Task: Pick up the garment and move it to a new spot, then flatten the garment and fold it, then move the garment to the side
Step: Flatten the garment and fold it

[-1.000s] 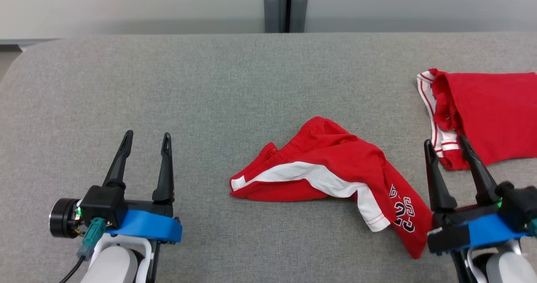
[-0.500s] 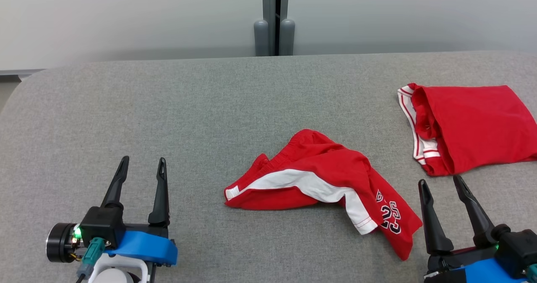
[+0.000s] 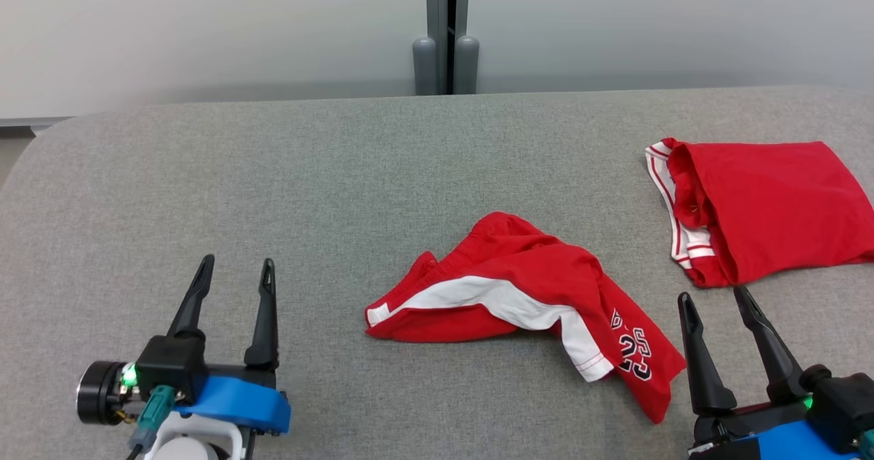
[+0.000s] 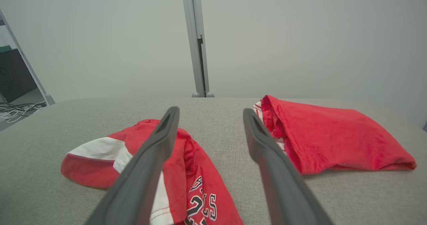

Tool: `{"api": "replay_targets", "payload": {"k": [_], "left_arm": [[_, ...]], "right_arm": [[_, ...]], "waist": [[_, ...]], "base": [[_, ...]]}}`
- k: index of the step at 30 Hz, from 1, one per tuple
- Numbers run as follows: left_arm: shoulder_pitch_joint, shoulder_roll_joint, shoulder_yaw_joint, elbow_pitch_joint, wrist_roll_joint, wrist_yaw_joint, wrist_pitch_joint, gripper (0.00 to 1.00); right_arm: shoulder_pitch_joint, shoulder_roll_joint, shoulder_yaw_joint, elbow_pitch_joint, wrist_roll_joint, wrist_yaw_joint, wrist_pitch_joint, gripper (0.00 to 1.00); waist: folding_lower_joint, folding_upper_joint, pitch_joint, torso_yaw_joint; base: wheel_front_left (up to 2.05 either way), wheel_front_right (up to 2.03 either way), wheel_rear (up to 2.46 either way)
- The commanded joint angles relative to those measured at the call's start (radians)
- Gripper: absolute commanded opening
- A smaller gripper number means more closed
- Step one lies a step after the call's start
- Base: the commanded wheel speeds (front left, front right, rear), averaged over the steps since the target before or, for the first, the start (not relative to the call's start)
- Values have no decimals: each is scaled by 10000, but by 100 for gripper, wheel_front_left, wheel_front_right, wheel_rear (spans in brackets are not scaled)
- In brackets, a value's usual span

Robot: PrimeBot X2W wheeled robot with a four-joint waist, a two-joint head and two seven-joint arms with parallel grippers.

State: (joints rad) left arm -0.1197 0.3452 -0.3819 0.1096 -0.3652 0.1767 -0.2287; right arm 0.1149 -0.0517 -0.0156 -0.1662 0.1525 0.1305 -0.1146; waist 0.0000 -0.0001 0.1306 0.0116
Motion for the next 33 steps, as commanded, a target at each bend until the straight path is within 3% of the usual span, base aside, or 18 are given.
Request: {"api": "replay_targets", "payload": {"k": [1, 5, 14, 23, 24, 25, 26, 33], "left_arm": [[-207, 66, -80, -85, 87, -27, 65, 100], [-976, 56, -647, 6, 274, -596, 570, 100], [-2575, -183, -2025, 1788, 301, -2205, 2300, 100], [-3026, -178, -2925, 3042, -151, -2928, 3256, 100], [-3061, -170, -2996, 3106, -259, -2973, 3367, 93], [-3122, -151, -3057, 3156, -337, -3003, 3467, 41], [-3189, -151, -3071, 3193, -452, -3004, 3461, 0], [-3210, -221, -2612, 3651, -1316, -2899, 2993, 0]], "right_arm": [[51, 13, -7, -76, 48, 5, 38, 100], [-135, 13, 84, -125, 33, 3, 85, 100], [-563, 10, 407, 84, 114, 3, -11, 100], [-772, 10, 425, 422, 261, 5, -190, 100], [-806, 10, 440, 452, 275, 5, -213, 100], [-822, 9, 456, 476, 280, 3, -215, 100], [-840, 9, 477, 506, 292, 5, -214, 100], [-891, 9, 432, 721, 350, 3, -302, 100]], "waist": [[0, 1, 53, 15], [0, 1, 315, 10], [0, 1, 1036, -448], [0, 1, 1281, -669], [0, 1, 1288, -679], [0, 1, 1294, -688], [0, 1, 1300, -698], [0, 1, 1289, -725]], "base": [[0, 0, 0], [0, 0, 0], [0, 0, 0], [0, 0, 0], [0, 0, 0], [0, 0, 0], [0, 0, 0], [0, 0, 0]]}}
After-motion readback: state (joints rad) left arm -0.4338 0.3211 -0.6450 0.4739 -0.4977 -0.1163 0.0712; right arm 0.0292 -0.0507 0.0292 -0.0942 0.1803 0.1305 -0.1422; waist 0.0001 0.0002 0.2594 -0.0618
